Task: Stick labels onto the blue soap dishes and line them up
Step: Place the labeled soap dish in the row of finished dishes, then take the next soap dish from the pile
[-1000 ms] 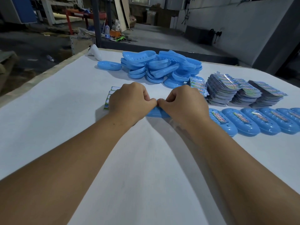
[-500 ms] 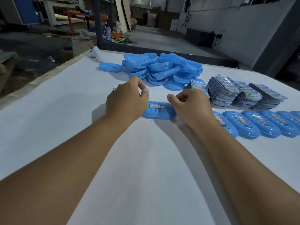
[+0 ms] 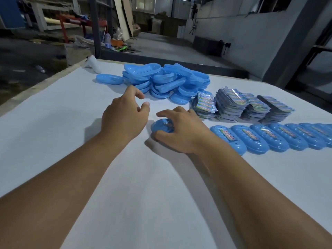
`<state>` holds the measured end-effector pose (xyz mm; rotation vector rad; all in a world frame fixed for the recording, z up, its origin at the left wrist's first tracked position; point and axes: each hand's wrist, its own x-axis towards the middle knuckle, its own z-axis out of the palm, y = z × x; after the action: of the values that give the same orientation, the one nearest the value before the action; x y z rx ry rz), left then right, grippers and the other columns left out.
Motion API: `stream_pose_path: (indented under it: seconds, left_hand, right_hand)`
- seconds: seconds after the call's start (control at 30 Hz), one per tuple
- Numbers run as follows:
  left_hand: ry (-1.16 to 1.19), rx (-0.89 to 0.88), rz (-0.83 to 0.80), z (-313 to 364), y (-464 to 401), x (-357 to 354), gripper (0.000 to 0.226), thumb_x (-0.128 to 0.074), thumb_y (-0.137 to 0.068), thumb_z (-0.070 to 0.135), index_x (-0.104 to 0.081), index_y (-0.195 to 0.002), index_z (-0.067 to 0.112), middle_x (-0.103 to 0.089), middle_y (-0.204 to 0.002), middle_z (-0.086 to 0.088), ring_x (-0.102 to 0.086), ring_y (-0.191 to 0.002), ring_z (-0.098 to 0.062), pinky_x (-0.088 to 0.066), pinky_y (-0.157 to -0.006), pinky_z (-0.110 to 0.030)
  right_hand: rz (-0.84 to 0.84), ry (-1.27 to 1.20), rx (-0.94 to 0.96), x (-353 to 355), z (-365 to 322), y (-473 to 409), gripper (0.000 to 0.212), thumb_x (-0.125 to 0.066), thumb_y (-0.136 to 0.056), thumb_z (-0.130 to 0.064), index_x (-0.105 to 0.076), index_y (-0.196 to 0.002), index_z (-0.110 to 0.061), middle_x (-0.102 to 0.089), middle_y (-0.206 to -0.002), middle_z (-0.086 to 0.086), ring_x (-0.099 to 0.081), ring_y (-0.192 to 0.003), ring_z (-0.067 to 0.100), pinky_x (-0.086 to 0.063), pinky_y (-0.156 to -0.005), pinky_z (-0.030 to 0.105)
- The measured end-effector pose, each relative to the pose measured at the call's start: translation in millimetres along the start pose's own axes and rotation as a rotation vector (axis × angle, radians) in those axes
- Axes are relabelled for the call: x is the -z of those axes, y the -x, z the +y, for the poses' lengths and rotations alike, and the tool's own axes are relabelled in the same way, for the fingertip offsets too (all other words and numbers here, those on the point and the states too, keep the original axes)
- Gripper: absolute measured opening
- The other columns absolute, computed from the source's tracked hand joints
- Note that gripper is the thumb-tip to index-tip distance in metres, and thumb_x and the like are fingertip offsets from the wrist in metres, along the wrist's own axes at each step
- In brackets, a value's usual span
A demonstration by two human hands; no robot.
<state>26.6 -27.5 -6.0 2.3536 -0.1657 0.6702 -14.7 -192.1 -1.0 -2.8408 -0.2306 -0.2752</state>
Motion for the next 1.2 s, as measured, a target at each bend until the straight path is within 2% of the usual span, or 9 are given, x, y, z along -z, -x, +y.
stream_pose_path:
  seconds: [0.1, 0.27, 0.37, 0.53, 0.63, 0.73, 0.9, 1.03, 1.2]
  left_hand:
    - [0.009, 0.006, -0.011, 1.3, 1.4, 2.1, 0.021, -0.062, -0.097, 0.037, -0.051, -0.112, 0.027, -0.059, -0.068, 0.009, -0.056, -0.063, -0.010, -0.046, -0.065, -0.030]
    - [0.022, 0.007, -0.026, 5.7, 4.2, 6.3, 0.022, -0.062, -0.096, 0.036, -0.052, -0.113, 0.026, -0.061, -0.070, 0.007, -0.057, -0.066, -0.011, -0.050, -0.069, -0.034]
    - [0.031, 0.007, -0.040, 8.1, 5.1, 9.3, 0.022, -0.062, -0.096, 0.036, -0.052, -0.113, 0.025, -0.063, -0.071, 0.005, -0.061, -0.070, -0.018, -0.053, -0.073, -0.037]
    - [0.041, 0.012, -0.058, 9.7, 6.3, 11.2, 0.022, -0.062, -0.097, 0.036, -0.053, -0.114, 0.025, -0.064, -0.072, 0.003, -0.062, -0.072, -0.021, -0.055, -0.076, -0.040]
    - [0.042, 0.013, -0.055, 8.9, 5.4, 10.7, 0.022, -0.062, -0.097, 0.036, -0.053, -0.114, 0.025, -0.065, -0.072, 0.002, -0.060, -0.068, -0.017, -0.049, -0.071, -0.035]
    - [0.043, 0.013, -0.064, 7.4, 5.2, 10.4, 0.020, -0.061, -0.097, 0.036, -0.052, -0.112, 0.025, -0.064, -0.072, 0.002, -0.060, -0.069, -0.017, -0.048, -0.071, -0.035]
    - [0.040, 0.004, -0.072, 5.6, 4.8, 9.2, 0.014, -0.062, -0.095, 0.036, -0.056, -0.104, 0.028, -0.064, -0.071, 0.006, -0.061, -0.076, -0.023, -0.052, -0.077, -0.039]
    - [0.031, 0.011, -0.080, 3.7, 4.3, 7.6, 0.008, -0.062, -0.094, 0.036, -0.059, -0.098, 0.029, -0.064, -0.068, 0.008, -0.062, -0.074, -0.021, -0.053, -0.076, -0.038]
    - [0.037, 0.021, -0.083, 1.4, 7.0, 5.1, 0.008, -0.061, -0.093, 0.033, -0.063, -0.087, 0.028, -0.061, -0.065, 0.011, -0.060, -0.079, -0.024, -0.053, -0.078, -0.038]
  right_hand:
    - [-0.027, 0.097, -0.105, 5.0, 6.7, 5.7, 0.062, -0.054, -0.081, -0.069, -0.052, -0.136, -0.042, -0.054, -0.131, 0.001, -0.047, -0.122, 0.034, -0.038, -0.099, 0.043]
    - [-0.071, 0.234, -0.200, 22.0, 21.8, 11.6, 0.067, -0.053, -0.076, -0.075, -0.062, -0.122, -0.026, -0.055, -0.131, 0.006, -0.046, -0.115, 0.035, -0.036, -0.086, 0.042]
    - [-0.080, 0.328, -0.209, 30.9, 30.0, 13.8, 0.063, -0.053, -0.074, -0.077, -0.066, -0.102, -0.022, -0.059, -0.117, 0.008, -0.039, -0.096, 0.032, -0.036, -0.082, 0.039]
    - [-0.144, 0.330, -0.252, 40.2, 38.9, 14.6, 0.053, -0.056, -0.074, -0.076, -0.050, -0.074, -0.023, -0.051, -0.092, 0.003, -0.045, -0.098, 0.035, -0.043, -0.091, 0.044]
    - [-0.173, 0.297, -0.261, 40.5, 44.3, 15.7, 0.053, -0.058, -0.078, -0.068, -0.063, -0.103, -0.022, -0.056, -0.115, 0.007, -0.045, -0.112, 0.036, -0.039, -0.091, 0.042]
    - [-0.171, 0.246, -0.287, 44.9, 48.6, 18.4, 0.050, -0.058, -0.086, -0.049, -0.058, -0.130, -0.027, -0.051, -0.134, 0.007, -0.040, -0.124, 0.036, -0.033, -0.089, 0.039]
    - [-0.187, 0.252, -0.268, 47.6, 51.4, 17.5, 0.043, -0.052, -0.086, -0.031, -0.059, -0.128, -0.028, -0.054, -0.130, 0.009, -0.042, -0.121, 0.036, -0.037, -0.100, 0.039]
    - [-0.113, 0.184, -0.210, 40.6, 46.2, 15.2, 0.051, -0.056, -0.085, -0.039, -0.056, -0.136, -0.034, -0.054, -0.129, 0.002, -0.041, -0.119, 0.035, -0.036, -0.094, 0.038]
    - [0.041, 0.032, -0.045, 22.2, 28.3, 7.4, 0.037, -0.061, -0.091, -0.040, -0.065, -0.127, -0.029, -0.066, -0.117, -0.006, -0.047, -0.117, 0.026, -0.040, -0.093, 0.034]
